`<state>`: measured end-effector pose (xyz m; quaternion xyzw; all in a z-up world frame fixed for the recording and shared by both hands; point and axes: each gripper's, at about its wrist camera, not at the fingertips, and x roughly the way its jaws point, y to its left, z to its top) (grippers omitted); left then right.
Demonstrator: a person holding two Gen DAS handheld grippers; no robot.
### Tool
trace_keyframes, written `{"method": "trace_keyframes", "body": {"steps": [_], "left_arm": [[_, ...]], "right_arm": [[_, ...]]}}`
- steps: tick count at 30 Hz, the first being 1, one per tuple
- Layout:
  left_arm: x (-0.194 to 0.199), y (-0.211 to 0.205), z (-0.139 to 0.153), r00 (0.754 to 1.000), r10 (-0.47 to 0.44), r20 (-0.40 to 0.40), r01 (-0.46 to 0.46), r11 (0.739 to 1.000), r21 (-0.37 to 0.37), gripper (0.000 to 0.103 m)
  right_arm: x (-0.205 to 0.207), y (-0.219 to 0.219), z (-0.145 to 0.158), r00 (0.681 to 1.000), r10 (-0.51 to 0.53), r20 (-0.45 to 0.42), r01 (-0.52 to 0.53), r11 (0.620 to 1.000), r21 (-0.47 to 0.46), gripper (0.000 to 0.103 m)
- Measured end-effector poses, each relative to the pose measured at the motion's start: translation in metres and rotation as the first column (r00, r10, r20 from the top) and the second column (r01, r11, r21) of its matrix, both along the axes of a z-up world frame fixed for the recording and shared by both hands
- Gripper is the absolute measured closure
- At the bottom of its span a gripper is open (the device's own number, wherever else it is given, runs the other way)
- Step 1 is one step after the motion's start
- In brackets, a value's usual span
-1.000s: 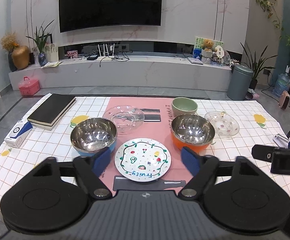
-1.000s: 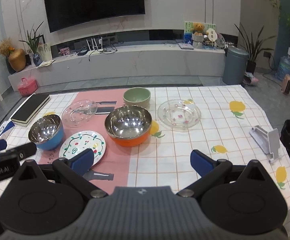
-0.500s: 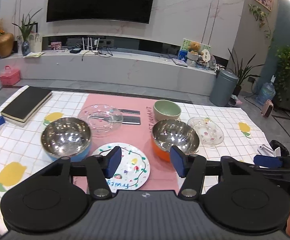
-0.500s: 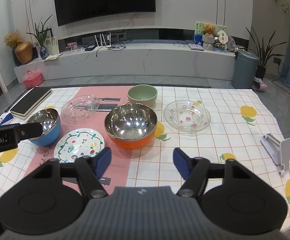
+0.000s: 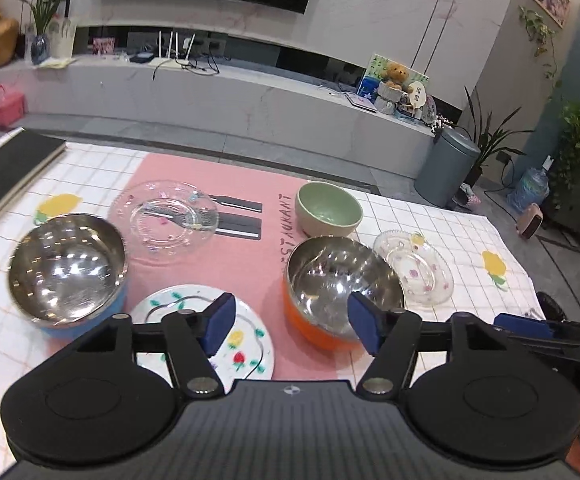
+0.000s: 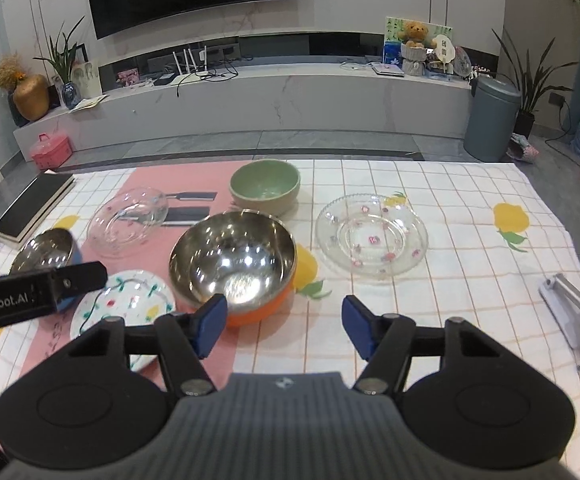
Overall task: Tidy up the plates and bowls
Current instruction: 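Move the right gripper to the orange steel bowl and close on its rim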
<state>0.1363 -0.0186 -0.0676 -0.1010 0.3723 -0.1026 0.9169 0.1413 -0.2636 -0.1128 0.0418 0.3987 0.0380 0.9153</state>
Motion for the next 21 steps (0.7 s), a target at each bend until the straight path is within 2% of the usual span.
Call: {"method": "trace_keyframes", "body": {"steps": [3,11,16,19,20,21], "left_arm": [[0.019,-0.002,-0.007,1.000,0.019,-0.012,-0.019,1.000,-0.011,0.024],[0.071,-0.006,-0.035,0.995,0.064,-0.082,-0.070,0.995,-0.076,0.023],[0.096,-0.011,-0.056,0.989,0.063,-0.131,-0.076,0.992,-0.097,0.023],[0.105,-0.013,-0.067,0.985,0.060,-0.159,-0.076,0.992,-0.097,0.027],[0.107,-0.014,-0.070,0.984,0.055,-0.169,-0.072,0.993,-0.097,0.029],[0.108,-0.016,-0.073,0.982,0.051,-0.181,-0.069,0.993,-0.098,0.034]], "right_arm": [[0.025,-0.004,-0.008,1.000,-0.021,-0.024,0.022,1.000,0.020,0.032],[0.087,-0.011,-0.044,0.988,-0.069,-0.140,0.081,0.994,0.078,0.032],[0.110,-0.015,-0.067,0.978,-0.076,-0.194,0.100,0.988,0.116,0.032],[0.118,-0.017,-0.078,0.973,-0.077,-0.219,0.109,0.984,0.140,0.040],[0.119,-0.017,-0.080,0.972,-0.076,-0.222,0.111,0.983,0.148,0.041],[0.119,-0.018,-0.082,0.971,-0.077,-0.224,0.113,0.982,0.154,0.046]]}}
